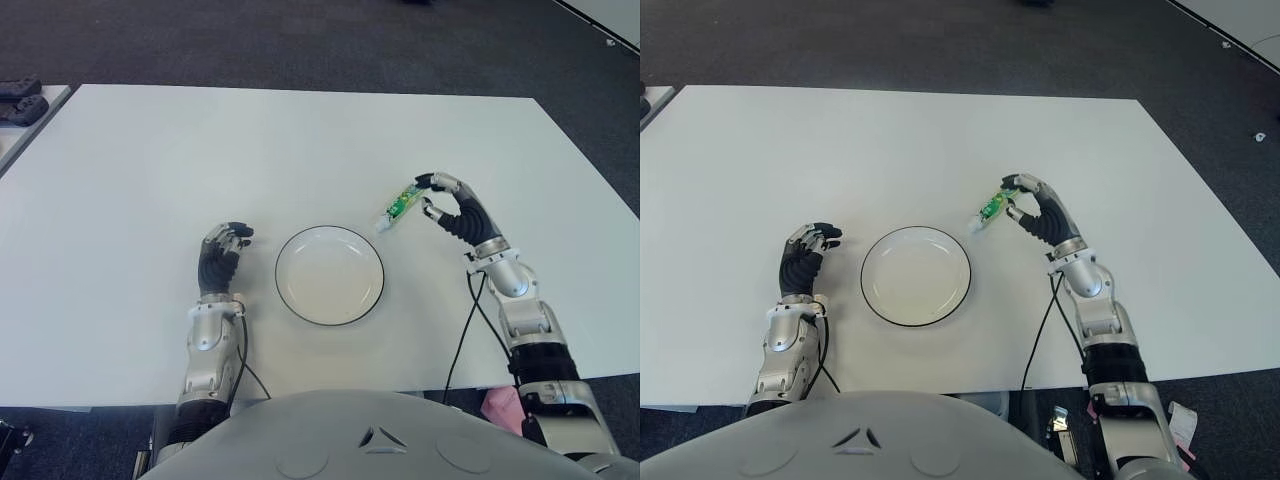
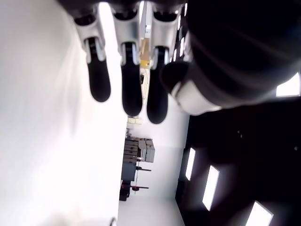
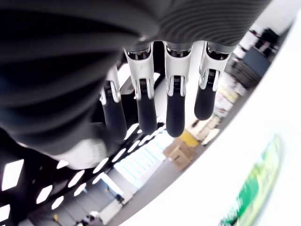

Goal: Put the toothpaste on the table into the plate.

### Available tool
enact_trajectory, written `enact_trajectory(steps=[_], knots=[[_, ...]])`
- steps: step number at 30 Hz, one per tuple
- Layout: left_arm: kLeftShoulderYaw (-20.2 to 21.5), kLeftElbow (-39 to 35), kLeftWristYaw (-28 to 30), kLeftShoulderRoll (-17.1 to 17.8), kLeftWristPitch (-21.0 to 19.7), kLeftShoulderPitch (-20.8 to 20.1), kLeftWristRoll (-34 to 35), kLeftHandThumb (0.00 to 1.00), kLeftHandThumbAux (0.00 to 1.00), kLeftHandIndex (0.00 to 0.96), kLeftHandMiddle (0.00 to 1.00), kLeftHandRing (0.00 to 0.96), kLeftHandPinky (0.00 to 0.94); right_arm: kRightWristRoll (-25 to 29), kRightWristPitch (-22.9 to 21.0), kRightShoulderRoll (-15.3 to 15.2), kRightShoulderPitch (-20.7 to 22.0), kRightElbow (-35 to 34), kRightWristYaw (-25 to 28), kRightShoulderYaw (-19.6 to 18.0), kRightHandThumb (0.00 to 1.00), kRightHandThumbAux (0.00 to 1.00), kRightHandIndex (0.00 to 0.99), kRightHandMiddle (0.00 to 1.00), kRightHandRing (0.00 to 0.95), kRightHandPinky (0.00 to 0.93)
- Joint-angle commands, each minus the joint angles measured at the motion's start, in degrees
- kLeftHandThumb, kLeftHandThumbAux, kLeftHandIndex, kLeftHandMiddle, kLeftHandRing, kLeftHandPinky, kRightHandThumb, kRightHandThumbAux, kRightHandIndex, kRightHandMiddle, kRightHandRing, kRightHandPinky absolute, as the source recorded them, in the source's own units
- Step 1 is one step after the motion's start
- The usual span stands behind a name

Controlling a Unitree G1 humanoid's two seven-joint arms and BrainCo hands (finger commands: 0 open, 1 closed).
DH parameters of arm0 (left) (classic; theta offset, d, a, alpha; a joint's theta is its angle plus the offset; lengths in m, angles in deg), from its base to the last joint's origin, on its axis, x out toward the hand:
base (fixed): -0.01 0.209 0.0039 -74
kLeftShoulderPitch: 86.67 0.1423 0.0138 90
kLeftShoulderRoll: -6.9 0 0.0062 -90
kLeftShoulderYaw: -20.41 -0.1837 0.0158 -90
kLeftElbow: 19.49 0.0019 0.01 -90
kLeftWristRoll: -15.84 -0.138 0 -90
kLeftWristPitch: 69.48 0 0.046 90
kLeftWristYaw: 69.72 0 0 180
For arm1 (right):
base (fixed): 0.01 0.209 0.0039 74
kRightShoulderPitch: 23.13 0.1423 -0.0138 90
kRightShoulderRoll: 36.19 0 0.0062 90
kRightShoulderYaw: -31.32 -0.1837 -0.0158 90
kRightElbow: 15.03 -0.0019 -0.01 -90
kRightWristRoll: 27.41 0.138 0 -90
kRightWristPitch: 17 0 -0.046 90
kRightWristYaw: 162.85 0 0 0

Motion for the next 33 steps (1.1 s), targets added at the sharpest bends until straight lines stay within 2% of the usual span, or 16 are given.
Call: enact_trajectory(steps=[1, 8, 9, 13, 19, 24, 33], knots=[[-0.22, 3.06, -0.98, -1.75, -1.44, 0.4, -0.37, 0.707, 0.725, 0.423, 0.444, 0.389, 0.378, -2.58, 1.93, -2.95, 3.66, 2.01, 0.21, 0.44, 0.567, 0.492, 0.147, 0.173, 0.169, 0.158], [-0.39, 3.41, -1.07, -2.17, -0.71, 0.24, -0.14, 0.708, 0.725, 0.423, 0.44, 0.383, 0.371, -7.85, 4.08, -6.62, 6.22, 2.73, -1.97, 0.95, 0.598, 0.384, 0.069, 0.05, 0.064, 0.11], [-0.44, 3.42, -1.12, -2.23, -0.6, 0.25, -0.19, 0.708, 0.725, 0.423, 0.437, 0.379, 0.367, -8.74, 4.44, -7.26, 6.66, 2.72, -2.24, 1.11, 0.605, 0.368, 0.046, 0.032, 0.041, 0.071], [-0.57, 3.33, -1.48, -2.44, -0.82, 0.22, -0.2, 0.709, 0.725, 0.423, 0.433, 0.373, 0.363, -12.35, 6.32, -9.76, 9.6, 5.0, -2.95, 2.47, 0.616, 0.327, 0.012, 0.008, 0.01, 0.018], [-0.78, 3.12, -2.25, -2.71, -1.3, 0.19, -0.29, 0.711, 0.724, 0.423, 0.432, 0.372, 0.363, -19.56, 13.61, -13.75, 17.62, 15.83, -6.51, 7.34, 0.619, 0.26, 0.001, 0.0, 0.0, 0.001], [-1.13, 3.28, -2.69, -2.67, -0.91, 0.23, -0.65, 0.712, 0.724, 0.423, 0.43, 0.373, 0.367, -24.04, 18.18, -15.65, 21.77, 21.52, -9.81, 11.14, 0.615, 0.229, 0.0, 0.0, 0.0, 0.0], [-1.84, 2.53, -2.84, -2.72, -1.09, 0.85, -0.13, 0.711, 0.724, 0.422, 0.43, 0.373, 0.361, -35.23, 23.29, -18.16, 30.98, 29.75, -16.27, 20.14, 0.526, 0.185, 0.0, 0.0, 0.0, 0.0]])
